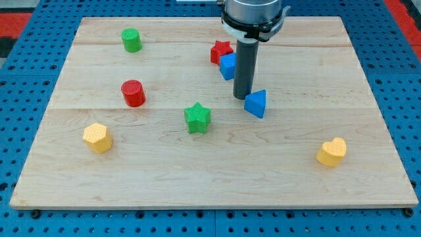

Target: Place the blue cube at the bottom of the red star

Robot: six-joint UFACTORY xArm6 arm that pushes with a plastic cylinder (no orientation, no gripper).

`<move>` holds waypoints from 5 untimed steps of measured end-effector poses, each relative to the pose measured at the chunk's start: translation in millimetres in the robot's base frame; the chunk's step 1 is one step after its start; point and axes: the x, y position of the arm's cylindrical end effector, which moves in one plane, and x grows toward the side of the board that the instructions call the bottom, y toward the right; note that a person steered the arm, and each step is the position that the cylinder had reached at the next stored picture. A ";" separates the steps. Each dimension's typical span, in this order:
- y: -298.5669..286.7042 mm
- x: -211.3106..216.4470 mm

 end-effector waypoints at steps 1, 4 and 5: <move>-1.3 19.0; -2.3 16.6; -6.9 -13.8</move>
